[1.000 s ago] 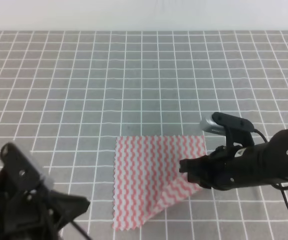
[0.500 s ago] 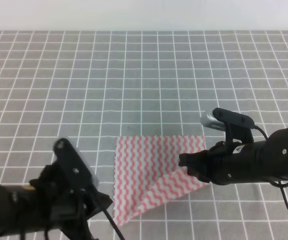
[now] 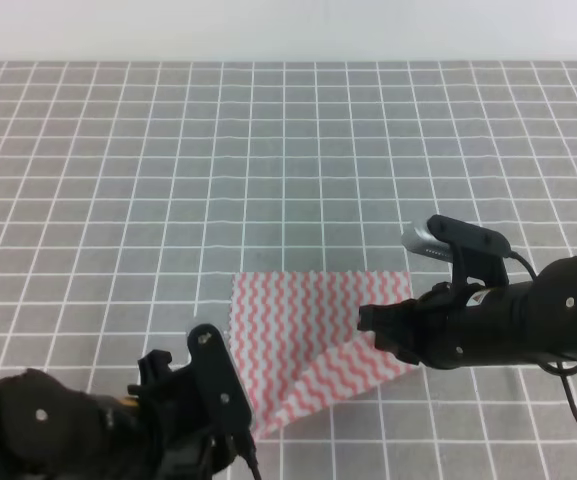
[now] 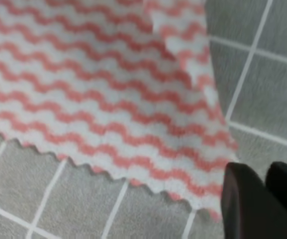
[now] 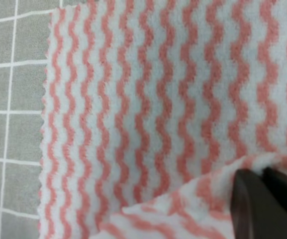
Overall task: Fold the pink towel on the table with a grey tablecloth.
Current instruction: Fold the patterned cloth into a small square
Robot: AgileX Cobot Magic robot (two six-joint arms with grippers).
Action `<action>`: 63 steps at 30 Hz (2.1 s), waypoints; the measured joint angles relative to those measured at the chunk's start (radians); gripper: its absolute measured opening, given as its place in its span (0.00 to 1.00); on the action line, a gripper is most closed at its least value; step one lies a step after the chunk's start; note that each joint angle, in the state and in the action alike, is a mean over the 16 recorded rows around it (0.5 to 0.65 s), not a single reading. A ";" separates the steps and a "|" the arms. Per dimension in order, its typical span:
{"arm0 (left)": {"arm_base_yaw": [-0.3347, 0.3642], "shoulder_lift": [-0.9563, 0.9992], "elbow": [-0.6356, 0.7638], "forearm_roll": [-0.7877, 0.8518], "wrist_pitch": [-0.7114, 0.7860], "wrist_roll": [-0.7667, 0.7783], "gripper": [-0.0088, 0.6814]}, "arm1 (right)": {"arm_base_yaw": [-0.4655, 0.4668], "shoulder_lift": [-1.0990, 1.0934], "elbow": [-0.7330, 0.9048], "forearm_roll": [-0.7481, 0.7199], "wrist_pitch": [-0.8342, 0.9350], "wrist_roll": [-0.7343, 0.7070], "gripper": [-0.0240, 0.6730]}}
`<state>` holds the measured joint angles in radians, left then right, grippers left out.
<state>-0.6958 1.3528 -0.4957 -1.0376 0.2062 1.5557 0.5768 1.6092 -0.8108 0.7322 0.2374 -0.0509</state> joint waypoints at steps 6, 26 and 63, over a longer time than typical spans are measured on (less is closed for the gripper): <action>-0.002 0.038 -0.003 -0.005 -0.039 0.003 0.43 | 0.000 0.000 0.000 0.007 -0.009 0.000 0.01; -0.002 0.075 -0.041 -0.009 -0.118 0.025 0.54 | -0.016 0.001 -0.018 0.016 -0.005 0.000 0.01; 0.178 0.182 -0.167 -0.031 0.280 0.040 0.54 | -0.018 0.000 -0.018 0.010 0.040 -0.009 0.01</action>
<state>-0.5182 1.5350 -0.6628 -1.0685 0.4867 1.5957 0.5583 1.6088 -0.8289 0.7424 0.2773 -0.0604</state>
